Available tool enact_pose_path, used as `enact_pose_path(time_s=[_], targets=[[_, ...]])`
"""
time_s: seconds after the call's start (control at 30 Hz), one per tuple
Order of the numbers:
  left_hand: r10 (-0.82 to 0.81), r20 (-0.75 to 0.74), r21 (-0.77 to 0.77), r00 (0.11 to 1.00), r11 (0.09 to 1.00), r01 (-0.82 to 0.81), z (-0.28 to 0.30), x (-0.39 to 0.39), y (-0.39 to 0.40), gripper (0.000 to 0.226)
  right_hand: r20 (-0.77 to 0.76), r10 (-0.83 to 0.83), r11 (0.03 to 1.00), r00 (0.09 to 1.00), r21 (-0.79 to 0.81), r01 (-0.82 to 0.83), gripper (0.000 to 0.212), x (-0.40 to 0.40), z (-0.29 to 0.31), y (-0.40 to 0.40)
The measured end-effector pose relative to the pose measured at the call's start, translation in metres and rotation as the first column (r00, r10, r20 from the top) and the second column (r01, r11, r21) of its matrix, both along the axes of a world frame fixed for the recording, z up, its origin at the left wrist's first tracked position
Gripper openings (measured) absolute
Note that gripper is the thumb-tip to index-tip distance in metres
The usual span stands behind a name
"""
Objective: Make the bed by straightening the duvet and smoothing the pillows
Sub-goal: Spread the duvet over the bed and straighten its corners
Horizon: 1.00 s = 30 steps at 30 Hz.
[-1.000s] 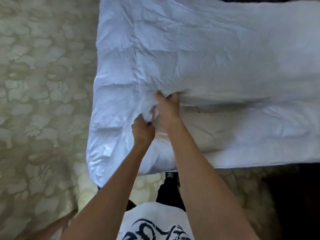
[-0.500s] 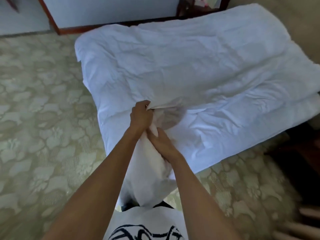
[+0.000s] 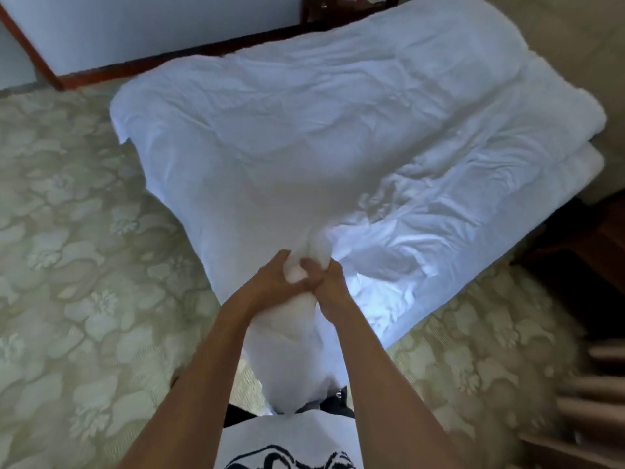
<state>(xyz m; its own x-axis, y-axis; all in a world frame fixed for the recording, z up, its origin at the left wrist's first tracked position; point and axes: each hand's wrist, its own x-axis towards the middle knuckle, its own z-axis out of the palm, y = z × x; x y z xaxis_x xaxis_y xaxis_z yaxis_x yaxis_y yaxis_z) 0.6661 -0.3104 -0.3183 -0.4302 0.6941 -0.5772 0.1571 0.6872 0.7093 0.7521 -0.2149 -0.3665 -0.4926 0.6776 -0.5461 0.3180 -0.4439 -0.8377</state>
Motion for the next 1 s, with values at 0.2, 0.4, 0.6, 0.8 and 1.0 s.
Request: enact_pose_path(time_s=[0.2,0.4,0.6,0.8,1.0], targets=[[-0.270,-0.080,-0.111,0.960,0.959,0.261,-0.018,-0.106,-0.072,0.084,0.009,-0.298,0.954,0.955,0.040,0.297,0.019,-0.070,0.001,-0.079],[-0.264,-0.276,-0.010,0.924,0.962,0.272,0.031,-0.171,-0.106,0.025,-0.097,-0.440,0.888,0.893,0.103,0.449,0.008,-0.144,0.046,-0.108],[-0.167,-0.552,0.102,0.817,0.959,0.265,0.059,-0.221,-0.110,0.034,-0.176,-0.538,0.823,0.824,0.098,0.559,0.010,-0.202,0.080,-0.107],[-0.268,-0.560,0.074,0.784,0.927,0.369,0.051,-0.257,-0.101,0.022,-0.104,-0.575,0.808,0.812,0.088,0.583,0.009,-0.235,0.070,-0.104],[-0.339,-0.539,-0.055,0.771,0.928,0.370,0.020,-0.330,-0.073,0.024,0.006,-0.604,0.793,0.797,0.097,0.601,0.014,-0.314,0.037,-0.080]])
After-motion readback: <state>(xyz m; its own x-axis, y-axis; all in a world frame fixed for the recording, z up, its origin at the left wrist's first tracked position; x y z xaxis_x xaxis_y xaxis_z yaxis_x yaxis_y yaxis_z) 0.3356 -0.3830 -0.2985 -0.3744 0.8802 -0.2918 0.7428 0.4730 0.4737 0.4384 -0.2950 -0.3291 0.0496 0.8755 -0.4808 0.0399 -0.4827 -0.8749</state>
